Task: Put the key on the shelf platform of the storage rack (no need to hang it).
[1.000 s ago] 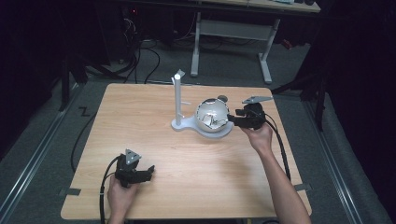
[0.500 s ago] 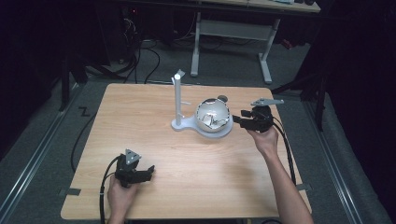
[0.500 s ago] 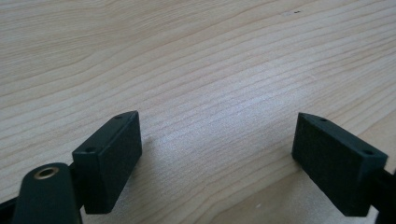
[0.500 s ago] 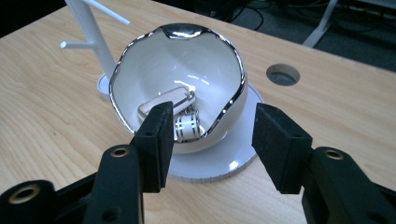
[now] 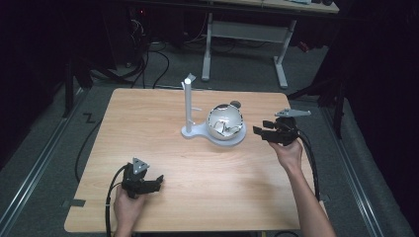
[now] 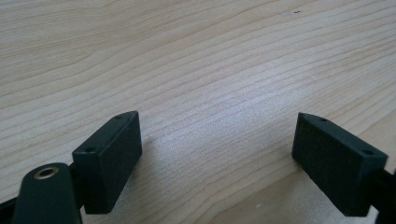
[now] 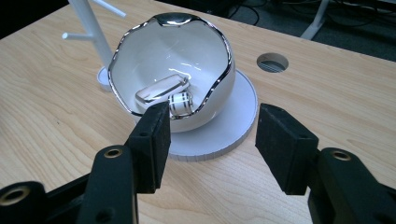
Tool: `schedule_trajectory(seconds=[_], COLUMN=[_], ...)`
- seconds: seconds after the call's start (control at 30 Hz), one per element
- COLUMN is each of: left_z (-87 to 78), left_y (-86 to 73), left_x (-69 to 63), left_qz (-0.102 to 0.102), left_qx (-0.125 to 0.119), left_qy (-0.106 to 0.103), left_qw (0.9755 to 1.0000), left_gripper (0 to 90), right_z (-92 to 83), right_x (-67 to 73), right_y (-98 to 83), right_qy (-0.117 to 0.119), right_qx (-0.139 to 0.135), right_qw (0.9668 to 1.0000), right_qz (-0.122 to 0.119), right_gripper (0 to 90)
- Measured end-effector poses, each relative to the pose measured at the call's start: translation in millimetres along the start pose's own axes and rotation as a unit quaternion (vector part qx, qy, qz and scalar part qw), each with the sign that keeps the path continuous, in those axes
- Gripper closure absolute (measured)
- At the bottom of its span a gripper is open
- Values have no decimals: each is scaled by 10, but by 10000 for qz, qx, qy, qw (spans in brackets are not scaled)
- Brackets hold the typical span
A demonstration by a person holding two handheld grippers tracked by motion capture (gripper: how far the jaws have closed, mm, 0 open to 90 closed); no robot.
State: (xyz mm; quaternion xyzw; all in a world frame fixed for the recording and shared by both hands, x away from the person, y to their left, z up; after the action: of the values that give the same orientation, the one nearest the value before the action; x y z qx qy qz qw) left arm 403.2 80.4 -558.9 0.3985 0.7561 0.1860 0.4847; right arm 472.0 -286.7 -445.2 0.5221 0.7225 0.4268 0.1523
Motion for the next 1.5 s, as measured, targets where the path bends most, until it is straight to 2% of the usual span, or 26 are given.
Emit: schedule_trajectory(seconds=[0.13,0.23,0.43,0.57,0.73,0.83,1.0,1.2,1.27,1.37,1.5], left_z=[0,1,0,0,0,1,1,0,0,-1,0], left_y=[0,3,2,0,1,3,3,1,1,0,0], left_x=[0,2,1,-1,1,2,3,2,1,1,2], left_qz=[0,6,0,-6,3,-1,8,14,13,17,24], left_qx=[1,-4,-3,1,0,-8,-8,-1,-1,2,1], left_qy=[-1,-16,5,2,0,9,6,-4,-4,-6,-9], left_qw=[10000,10000,10000,10000,10000,10000,10000,10000,10000,10000,10000], left_gripper=[161,161,161,161,163,163,163,163,163,162,162], right_z=[-46,-93,-170,-217,-319,-360,-499,-575,-618,-688,-709], right_x=[36,72,66,59,75,90,109,111,103,91,103], right_y=[-2,-18,-34,-89,-136,-163,-213,-290,-313,-366,-417], right_qy=[73,26,47,26,148,134,152,157,135,217,204], right_qx=[-6,-7,-163,-123,-181,-156,-319,-295,-342,-454,-442], right_qw=[10000,9999,9999,9999,9997,9998,9993,9994,9993,9983,9985], right_qz=[2,-140,-22,-8,74,72,88,86,115,289,251], right_gripper=[457,457,465,464,470,470,478,480,481,481,481])
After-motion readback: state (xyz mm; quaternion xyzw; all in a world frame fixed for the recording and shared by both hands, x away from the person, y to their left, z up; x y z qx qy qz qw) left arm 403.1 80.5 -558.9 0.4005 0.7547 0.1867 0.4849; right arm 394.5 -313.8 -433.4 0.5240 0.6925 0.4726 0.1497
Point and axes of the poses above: each handheld gripper's, and its own axes: z roughly forward along the jaws, y roughly out of its top, x roughly to its left, the point moved 5 cm from there along z, roughly forward along the jaws, and after that the axes turned 10 degrees about z, right-handed, at the moved point
